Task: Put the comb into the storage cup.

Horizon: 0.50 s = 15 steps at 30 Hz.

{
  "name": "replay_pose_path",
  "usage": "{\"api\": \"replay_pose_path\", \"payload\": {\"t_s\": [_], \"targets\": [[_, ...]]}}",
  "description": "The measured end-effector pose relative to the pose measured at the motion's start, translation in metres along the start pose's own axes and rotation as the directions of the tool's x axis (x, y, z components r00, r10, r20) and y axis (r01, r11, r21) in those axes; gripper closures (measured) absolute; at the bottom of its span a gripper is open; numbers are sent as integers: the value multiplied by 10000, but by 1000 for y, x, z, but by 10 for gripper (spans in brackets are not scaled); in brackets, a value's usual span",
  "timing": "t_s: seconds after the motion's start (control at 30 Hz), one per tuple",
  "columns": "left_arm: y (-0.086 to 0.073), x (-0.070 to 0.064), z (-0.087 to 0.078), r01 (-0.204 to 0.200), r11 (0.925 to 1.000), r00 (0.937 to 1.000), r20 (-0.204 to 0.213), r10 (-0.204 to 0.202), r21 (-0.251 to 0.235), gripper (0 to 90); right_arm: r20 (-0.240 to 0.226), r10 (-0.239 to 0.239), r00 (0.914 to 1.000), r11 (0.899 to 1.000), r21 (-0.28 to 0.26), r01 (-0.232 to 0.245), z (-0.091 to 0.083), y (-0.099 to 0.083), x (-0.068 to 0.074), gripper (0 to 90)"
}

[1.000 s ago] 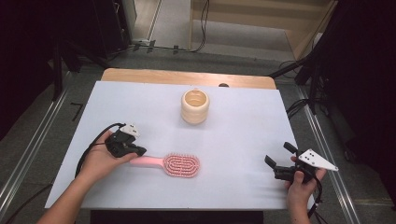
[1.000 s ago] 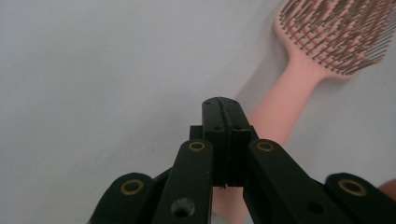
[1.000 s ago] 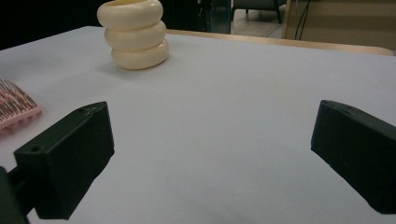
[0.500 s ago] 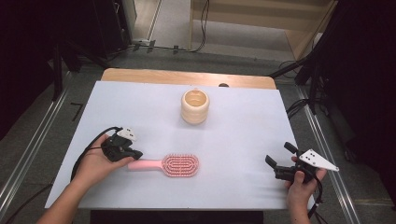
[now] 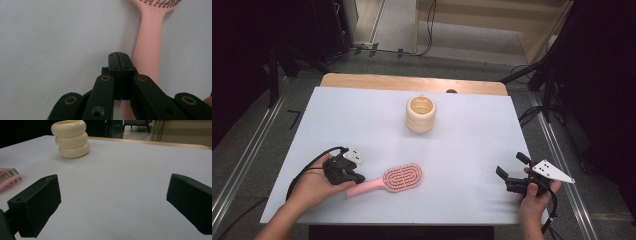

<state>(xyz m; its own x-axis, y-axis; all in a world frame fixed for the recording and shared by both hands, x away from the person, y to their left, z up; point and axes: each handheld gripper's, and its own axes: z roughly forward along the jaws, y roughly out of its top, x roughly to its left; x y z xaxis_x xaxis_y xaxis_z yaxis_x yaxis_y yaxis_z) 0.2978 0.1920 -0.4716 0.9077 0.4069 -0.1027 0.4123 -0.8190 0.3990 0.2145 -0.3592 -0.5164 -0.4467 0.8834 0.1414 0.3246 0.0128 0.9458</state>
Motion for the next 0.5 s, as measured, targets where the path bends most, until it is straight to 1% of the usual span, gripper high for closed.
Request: {"api": "replay_pose_path", "payload": {"t_s": [0.03, 0.07, 0.1, 0.13, 0.17, 0.23, 0.27, 0.3, 0.33, 0.4, 0.43, 0.47, 0.5], "targets": [[1, 0, -2, -10, 9999, 10000, -53, 9, -114, 900, -12, -19, 10000, 10000, -14, 19, 0, 0, 0, 0], [1, 0, -2, -10, 9999, 10000, -53, 9, -114, 885, -12, -19, 10000, 10000, -14, 19, 0, 0, 0, 0], [2, 0, -5, 101, 9997, 9999, -124, -104, -228, 831, 15, 6, 10000, 10000, -24, -6, 0, 0, -1, 0], [4, -1, -10, 174, 9987, 9995, -253, -186, -476, 795, 18, 10, 10000, 10000, -17, -10, -1, 0, -1, 0], [5, -1, -12, 211, 9981, 9993, -295, -229, -587, 774, 7, -3, 10000, 10000, -20, 3, 0, 0, -1, 0], [9, -3, -17, 175, 9968, 9995, -253, -195, -783, 719, 6, -9, 10000, 10000, -12, 9, 0, 0, -1, 0], [10, -5, -19, 87, 9968, 9992, -381, -118, -795, 688, 5, -3, 10000, 10000, -22, 3, 0, 0, 0, 0], [10, -5, -19, 87, 9968, 9992, -381, -118, -795, 652, 5, -3, 10000, 10000, -22, 3, 0, 0, 0, 0], [14, -8, -20, -35, 9968, 9987, -510, -5, -794, 607, 14, -25, 10000, 10000, -17, 25, 0, 0, -1, 0], [16, -10, -21, -58, 9970, 9987, -518, 18, -768, 534, 7, -25, 10000, 10000, -15, 25, 0, 0, -1, 0], [20, -13, -20, -118, 9977, 9985, -539, 82, -660, 488, 8, -28, 10000, 10000, -15, 28, 0, 0, -1, 0], [22, -15, -19, -140, 9980, 9973, -722, 94, -622, 436, 7, -5, 10000, 10000, -23, 5, 0, 0, -1, 0], [23, -16, -18, -106, 9986, 9952, -976, 56, -511, 338, 0, -8, 10000, 10000, -17, 8, 0, 0, -1, 0]]}}
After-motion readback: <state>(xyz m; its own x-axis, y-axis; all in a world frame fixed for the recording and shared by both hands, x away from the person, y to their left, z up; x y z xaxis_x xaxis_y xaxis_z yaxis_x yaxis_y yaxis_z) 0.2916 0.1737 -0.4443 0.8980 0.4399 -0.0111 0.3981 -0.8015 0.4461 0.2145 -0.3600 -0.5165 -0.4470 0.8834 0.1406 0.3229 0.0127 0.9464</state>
